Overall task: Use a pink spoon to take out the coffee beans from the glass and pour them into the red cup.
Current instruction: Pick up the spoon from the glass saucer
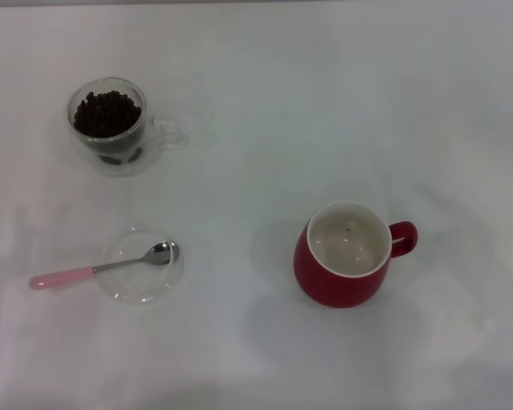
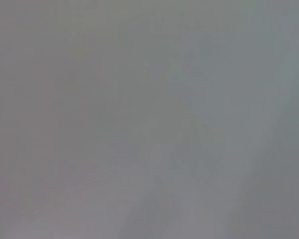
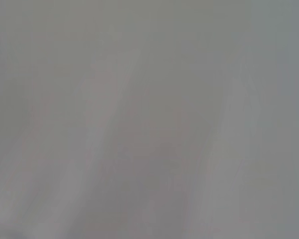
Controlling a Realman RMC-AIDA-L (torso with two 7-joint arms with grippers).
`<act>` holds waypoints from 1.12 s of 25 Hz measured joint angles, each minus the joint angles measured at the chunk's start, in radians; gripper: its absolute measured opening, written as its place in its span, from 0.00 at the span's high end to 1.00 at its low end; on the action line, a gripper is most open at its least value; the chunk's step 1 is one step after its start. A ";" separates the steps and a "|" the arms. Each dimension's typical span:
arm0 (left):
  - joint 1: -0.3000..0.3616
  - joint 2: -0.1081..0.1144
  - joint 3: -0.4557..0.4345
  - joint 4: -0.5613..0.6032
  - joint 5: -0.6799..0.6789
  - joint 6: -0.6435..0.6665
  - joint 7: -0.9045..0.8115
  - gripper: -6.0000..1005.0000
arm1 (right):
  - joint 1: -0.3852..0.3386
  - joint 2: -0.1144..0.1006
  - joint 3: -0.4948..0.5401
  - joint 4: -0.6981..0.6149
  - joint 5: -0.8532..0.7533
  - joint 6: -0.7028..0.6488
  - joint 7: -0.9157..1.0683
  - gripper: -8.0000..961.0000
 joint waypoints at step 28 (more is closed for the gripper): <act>0.084 -0.016 0.102 -0.200 0.039 -0.152 -0.506 0.26 | 0.010 -0.001 0.040 -0.004 0.474 -0.129 0.000 0.43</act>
